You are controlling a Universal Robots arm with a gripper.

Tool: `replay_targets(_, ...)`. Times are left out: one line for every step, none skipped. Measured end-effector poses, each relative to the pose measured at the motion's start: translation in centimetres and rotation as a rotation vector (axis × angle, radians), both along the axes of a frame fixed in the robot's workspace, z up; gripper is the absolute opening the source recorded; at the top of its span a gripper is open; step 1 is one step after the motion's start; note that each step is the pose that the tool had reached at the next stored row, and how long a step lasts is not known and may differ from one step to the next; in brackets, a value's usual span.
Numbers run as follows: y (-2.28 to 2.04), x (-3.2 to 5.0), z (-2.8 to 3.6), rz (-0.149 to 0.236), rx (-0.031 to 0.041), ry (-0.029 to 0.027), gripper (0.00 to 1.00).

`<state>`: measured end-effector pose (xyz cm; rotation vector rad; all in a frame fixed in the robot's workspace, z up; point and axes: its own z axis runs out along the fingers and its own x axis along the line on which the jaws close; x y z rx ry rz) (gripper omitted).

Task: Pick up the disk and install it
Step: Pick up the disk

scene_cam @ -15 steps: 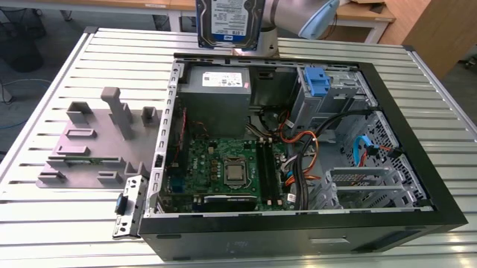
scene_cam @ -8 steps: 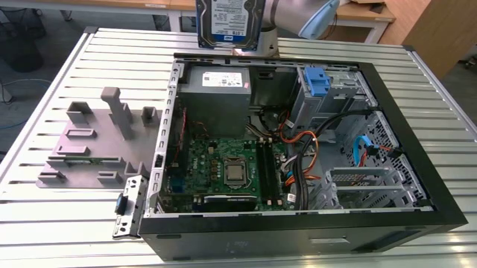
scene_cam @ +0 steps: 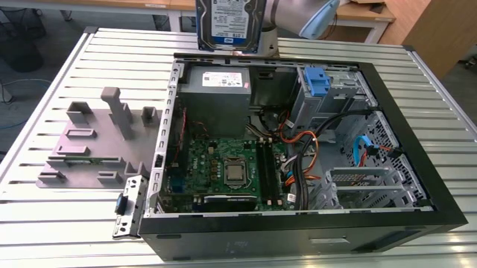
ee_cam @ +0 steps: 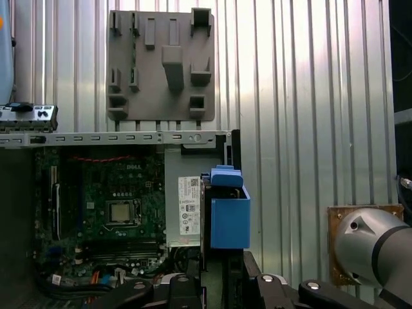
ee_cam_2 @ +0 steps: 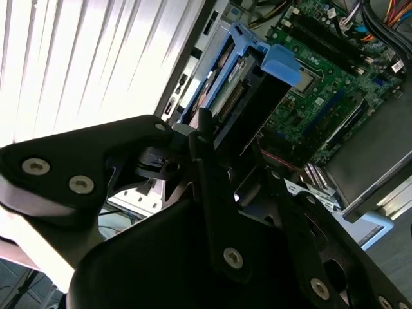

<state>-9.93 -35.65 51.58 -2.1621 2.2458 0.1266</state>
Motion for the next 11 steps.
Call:
replay_targets(-0.13, 0.01, 0.0, 0.0, 0.0, 0.0, 0.35)
replay_targets(-0.25, 0.01, 0.0, 0.0, 0.0, 0.0, 0.35)
replay_targets(-0.37, 0.02, -0.01, 0.0, 0.0, 0.0, 0.35)
replay_targets(-0.48, 0.02, -0.01, 0.0, 0.0, 0.0, 0.35)
replay_targets(-0.61, 0.03, -0.01, 0.0, 0.0, 0.0, 0.35)
replay_targets(-0.74, 0.03, -0.01, 0.0, 0.0, 0.0, 0.35)
replay_targets(-0.88, 0.04, -0.01, 0.0, 0.0, 0.0, 0.35)
replay_targets(-1.04, 0.05, -0.01, 0.0, 0.0, 0.0001, 0.35)
replay_targets(-1.19, 0.05, -0.02, 0.0, 0.0, 0.0, 0.35)
replay_targets(-1.36, 0.06, -0.02, 0.0, 0.0, 0.0, 0.35)
replay_targets(-1.52, 0.07, -0.02, 0.0, 0.0, 0.0, 0.35)
